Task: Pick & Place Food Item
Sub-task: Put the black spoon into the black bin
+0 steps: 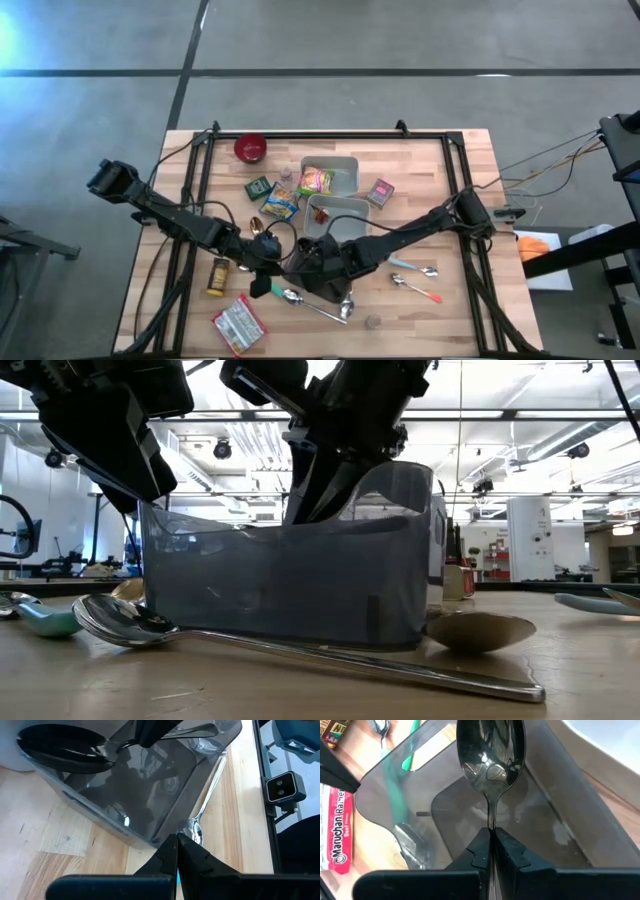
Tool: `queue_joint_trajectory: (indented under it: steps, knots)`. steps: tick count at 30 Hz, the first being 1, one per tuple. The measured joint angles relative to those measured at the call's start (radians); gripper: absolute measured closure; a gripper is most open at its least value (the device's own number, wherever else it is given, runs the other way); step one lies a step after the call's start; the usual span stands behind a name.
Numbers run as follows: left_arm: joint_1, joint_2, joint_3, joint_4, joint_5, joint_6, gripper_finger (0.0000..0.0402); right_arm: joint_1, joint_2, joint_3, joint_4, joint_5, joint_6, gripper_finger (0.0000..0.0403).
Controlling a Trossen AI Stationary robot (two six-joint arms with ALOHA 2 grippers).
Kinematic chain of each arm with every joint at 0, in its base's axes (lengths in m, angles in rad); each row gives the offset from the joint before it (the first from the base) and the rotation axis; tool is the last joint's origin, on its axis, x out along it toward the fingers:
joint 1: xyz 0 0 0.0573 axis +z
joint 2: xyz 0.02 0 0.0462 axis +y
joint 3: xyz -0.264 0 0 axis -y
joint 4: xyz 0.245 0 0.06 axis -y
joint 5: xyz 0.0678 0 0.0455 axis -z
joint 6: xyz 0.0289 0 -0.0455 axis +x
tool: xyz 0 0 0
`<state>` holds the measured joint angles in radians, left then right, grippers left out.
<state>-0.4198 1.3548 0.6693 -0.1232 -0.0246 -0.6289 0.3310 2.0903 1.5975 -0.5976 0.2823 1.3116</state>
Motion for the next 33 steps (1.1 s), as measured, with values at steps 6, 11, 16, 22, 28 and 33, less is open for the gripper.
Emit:
queue_joint_trajectory:
  steps: [6, 11, 16, 22, 28, 33]
  knots:
    - [0.0, 0.0, 0.0, 0.0, 0.0, 0.0, 0.0394, -0.013, 0.003, -0.005, -0.004, -0.031, -0.013, 0.0395]
    - [0.0, 0.0, 0.0, 0.001, 0.0, 0.0, 0.0394, -0.016, 0.027, 0.003, -0.018, -0.071, -0.032, 0.0395]
    - [0.0, 0.0, 0.0, 0.002, 0.0, 0.0, 0.0394, -0.02, 0.039, 0.019, -0.033, -0.079, -0.065, 0.0395]
    - [0.0, 0.0, 0.0, 0.005, 0.0, 0.0, 0.0394, -0.025, 0.039, 0.019, -0.037, -0.093, -0.075, 0.0395]
    - [0.0, 0.0, 0.0, 0.015, 0.0, 0.0, 0.0394, -0.026, 0.039, 0.019, -0.039, -0.107, -0.091, 0.0394]
    - [0.0, 0.0, 0.0, 0.023, 0.0, 0.0, 0.0394, -0.029, 0.04, 0.019, -0.04, -0.142, -0.115, 0.0394]
